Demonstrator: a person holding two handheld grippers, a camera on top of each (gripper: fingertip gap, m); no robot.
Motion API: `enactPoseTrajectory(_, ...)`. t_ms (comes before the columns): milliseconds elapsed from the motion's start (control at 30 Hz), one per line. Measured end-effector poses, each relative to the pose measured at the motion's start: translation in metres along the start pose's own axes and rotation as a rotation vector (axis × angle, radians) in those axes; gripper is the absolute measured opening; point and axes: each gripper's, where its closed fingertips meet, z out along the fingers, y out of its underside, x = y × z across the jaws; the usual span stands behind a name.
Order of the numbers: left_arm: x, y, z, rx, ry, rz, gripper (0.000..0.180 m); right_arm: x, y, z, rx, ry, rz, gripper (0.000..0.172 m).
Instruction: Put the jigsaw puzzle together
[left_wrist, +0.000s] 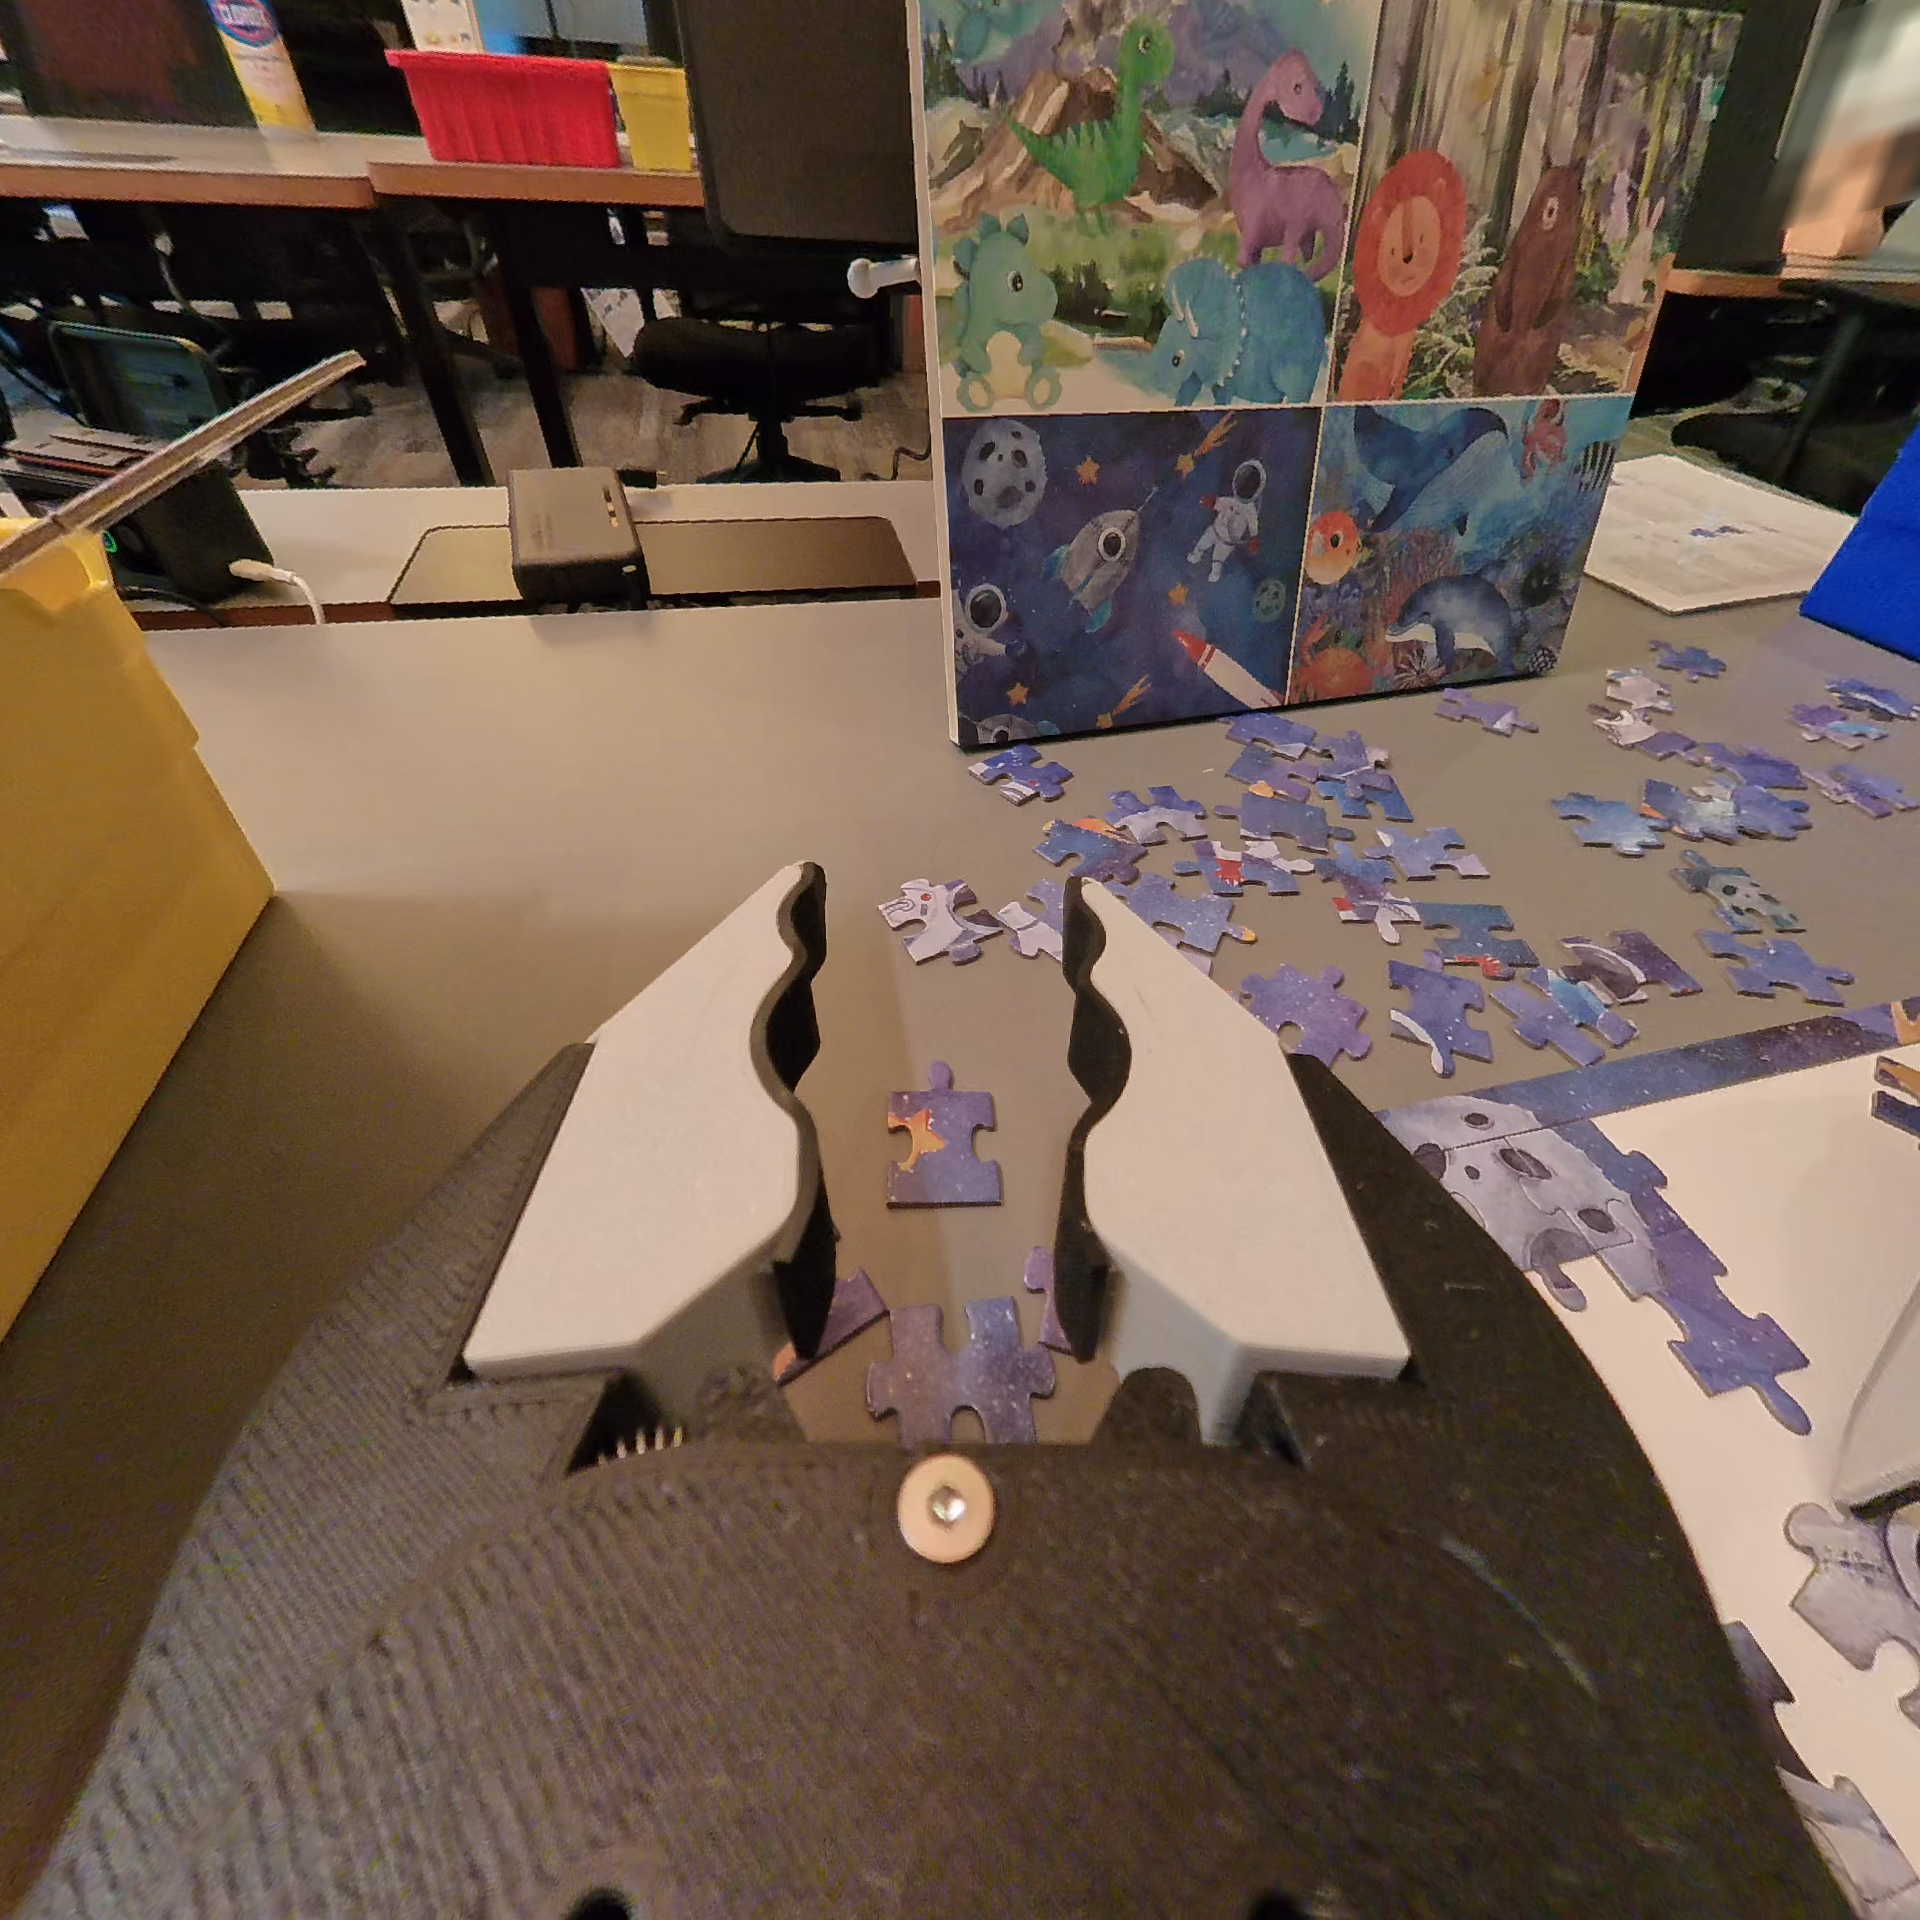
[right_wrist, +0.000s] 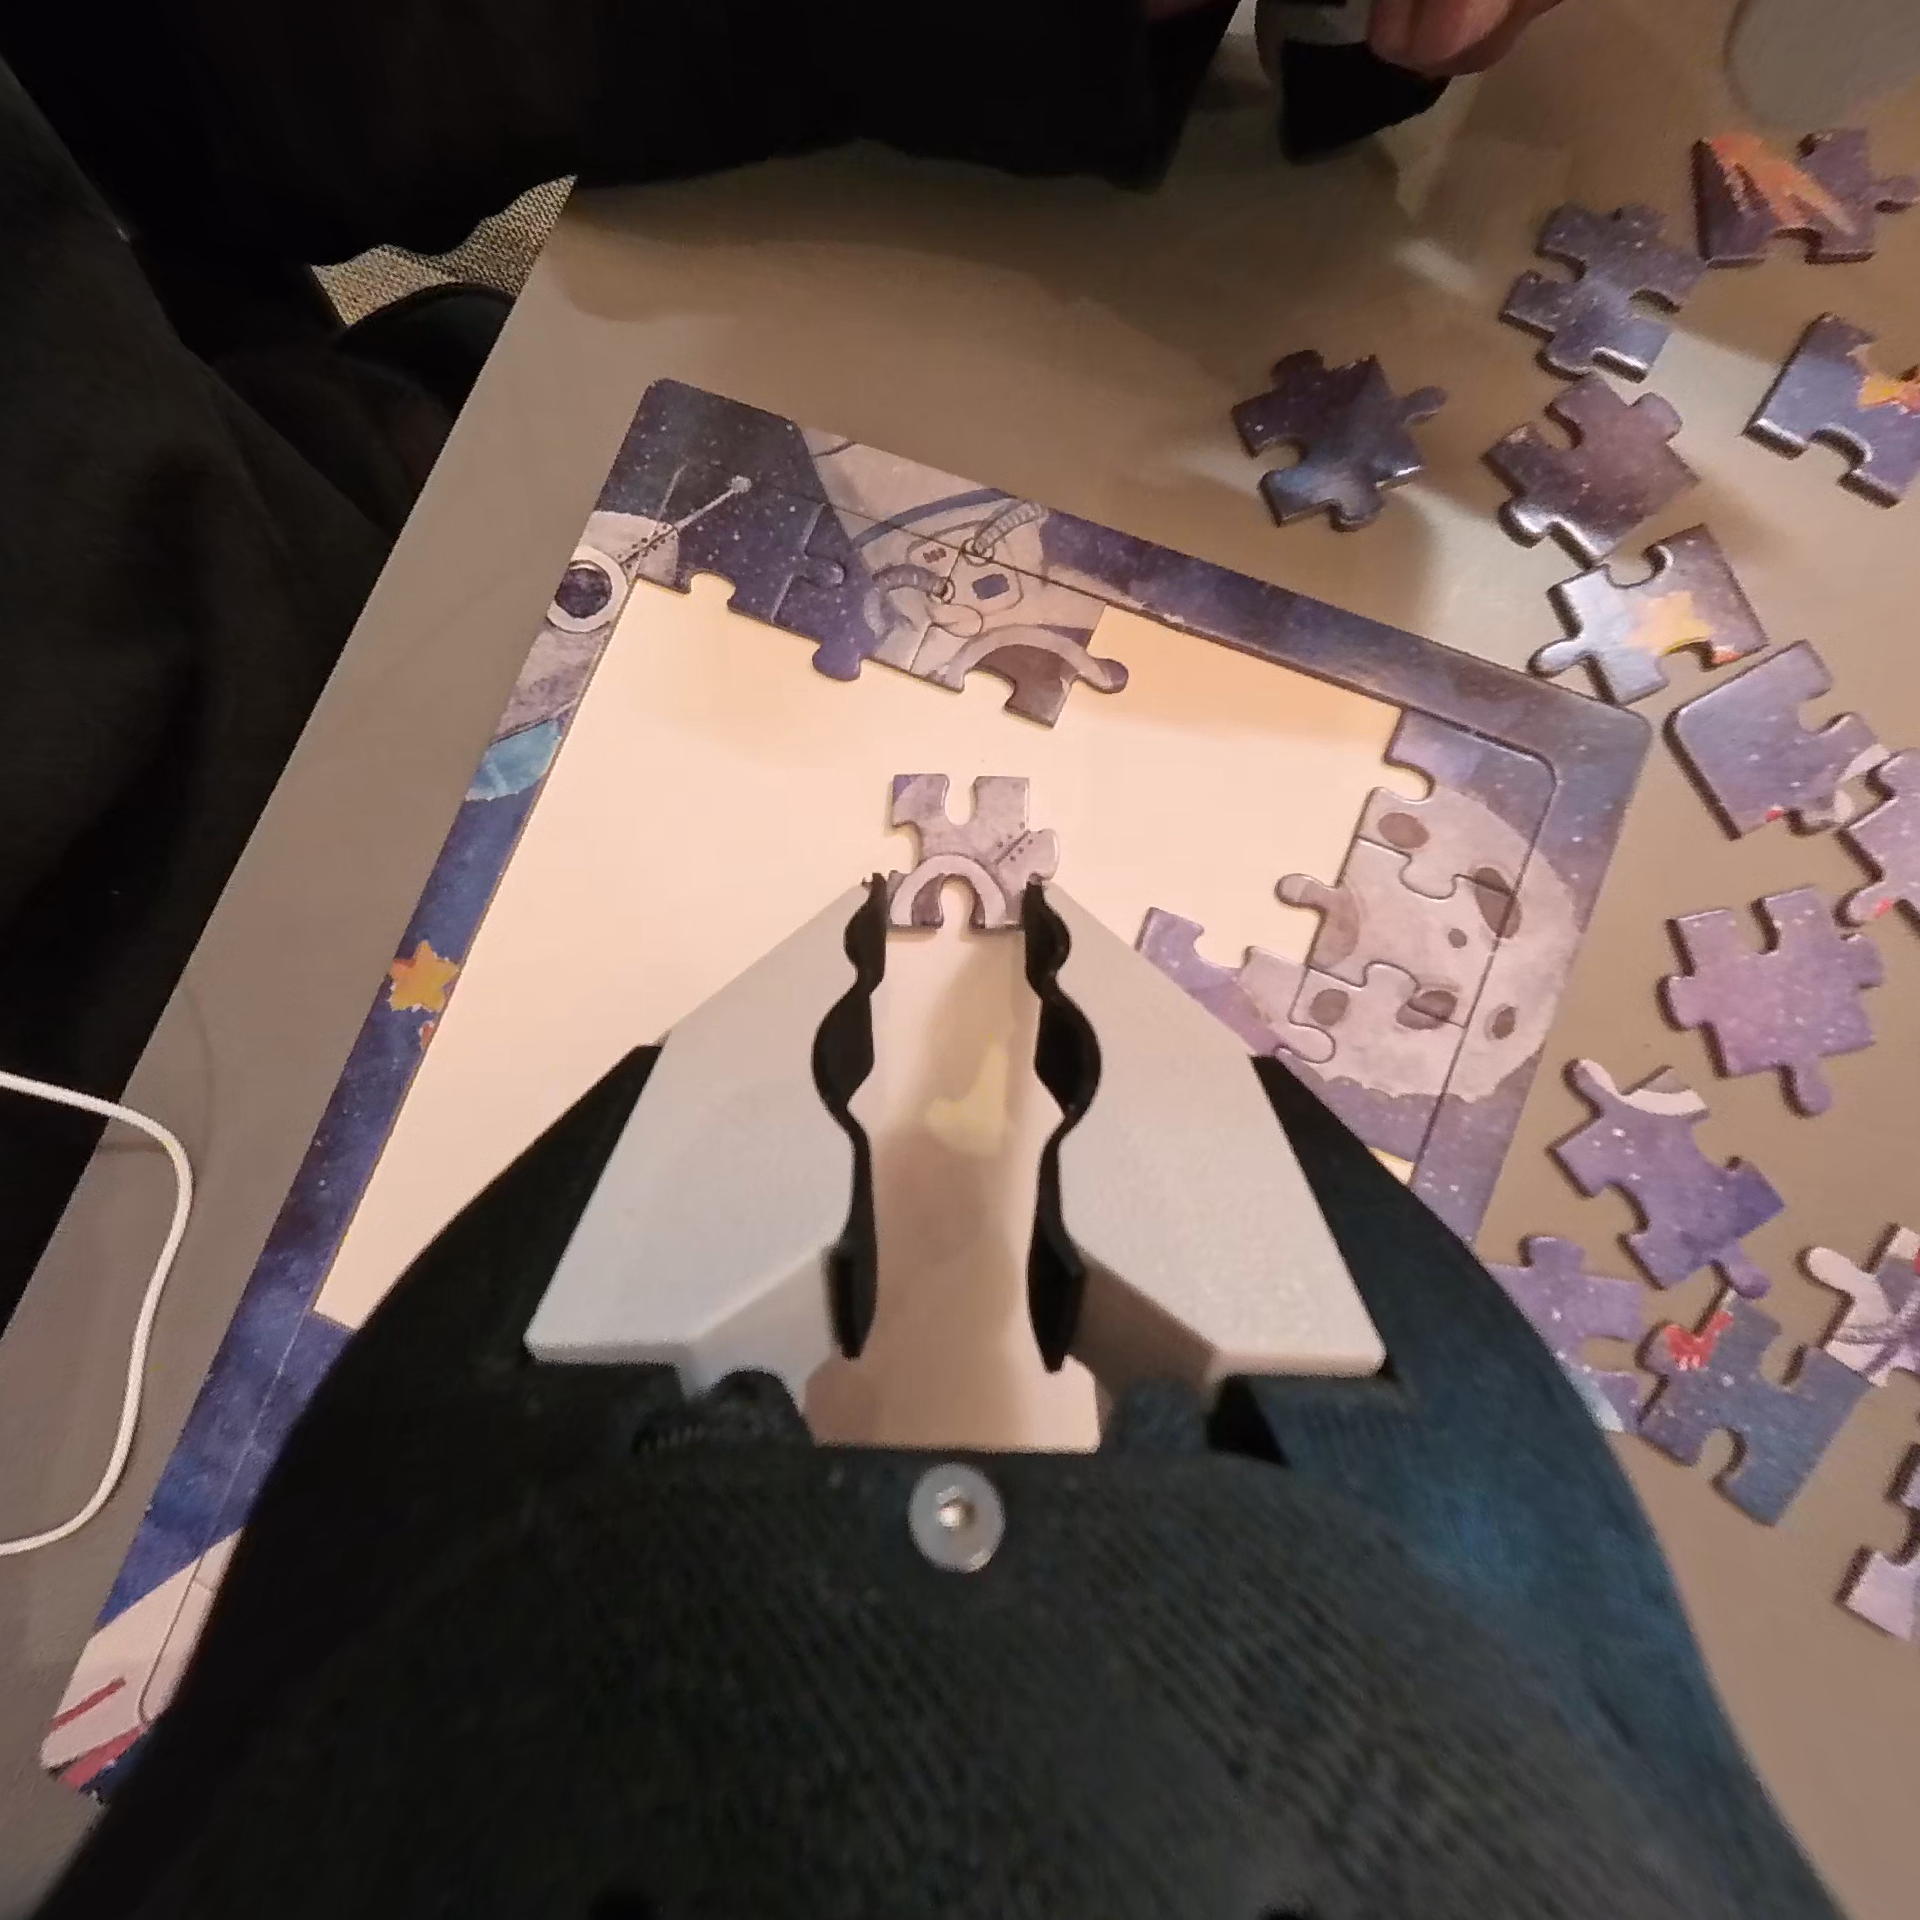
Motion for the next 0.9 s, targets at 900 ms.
enactPoseTrajectory(900, 0.0, 0.0, 0.0, -0.002, -0.003, 0.005, 0.044, 0.004, -0.002, -0.009, 0.064, 0.035, 0.027, 0.034)
